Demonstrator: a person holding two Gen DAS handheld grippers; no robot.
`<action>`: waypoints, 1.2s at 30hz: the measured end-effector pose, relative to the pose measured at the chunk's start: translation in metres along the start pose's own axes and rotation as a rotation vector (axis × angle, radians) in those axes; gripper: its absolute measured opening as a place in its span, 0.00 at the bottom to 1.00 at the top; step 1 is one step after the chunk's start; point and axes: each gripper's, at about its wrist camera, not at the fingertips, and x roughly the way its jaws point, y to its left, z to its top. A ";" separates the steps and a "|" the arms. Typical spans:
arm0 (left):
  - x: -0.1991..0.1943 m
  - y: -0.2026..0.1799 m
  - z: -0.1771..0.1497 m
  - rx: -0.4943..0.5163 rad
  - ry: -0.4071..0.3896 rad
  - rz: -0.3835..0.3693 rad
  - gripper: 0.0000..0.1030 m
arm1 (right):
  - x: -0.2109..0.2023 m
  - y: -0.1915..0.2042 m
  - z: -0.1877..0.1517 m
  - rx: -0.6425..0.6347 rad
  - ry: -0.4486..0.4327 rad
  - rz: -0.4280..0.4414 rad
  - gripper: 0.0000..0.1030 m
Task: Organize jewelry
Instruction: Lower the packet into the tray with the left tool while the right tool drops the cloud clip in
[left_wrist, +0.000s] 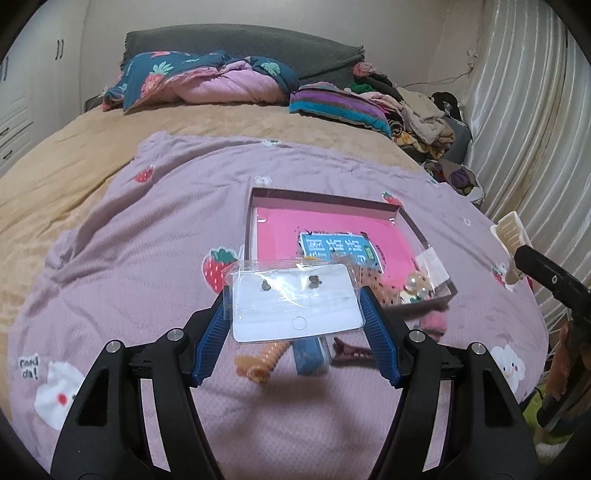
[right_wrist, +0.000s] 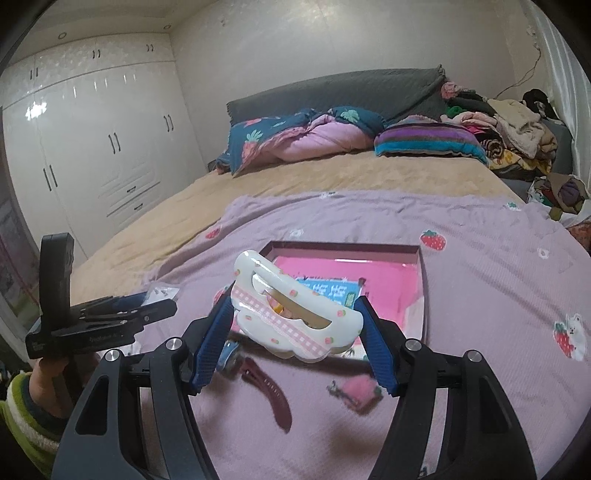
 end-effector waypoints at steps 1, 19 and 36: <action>0.002 -0.001 0.002 0.003 0.001 0.000 0.58 | 0.001 -0.002 0.002 0.002 -0.003 -0.006 0.64; 0.078 0.005 0.024 -0.006 0.087 0.004 0.58 | 0.059 -0.038 0.023 0.036 0.044 -0.099 0.64; 0.122 0.013 0.014 -0.043 0.149 -0.015 0.61 | 0.127 -0.052 0.001 0.046 0.171 -0.140 0.64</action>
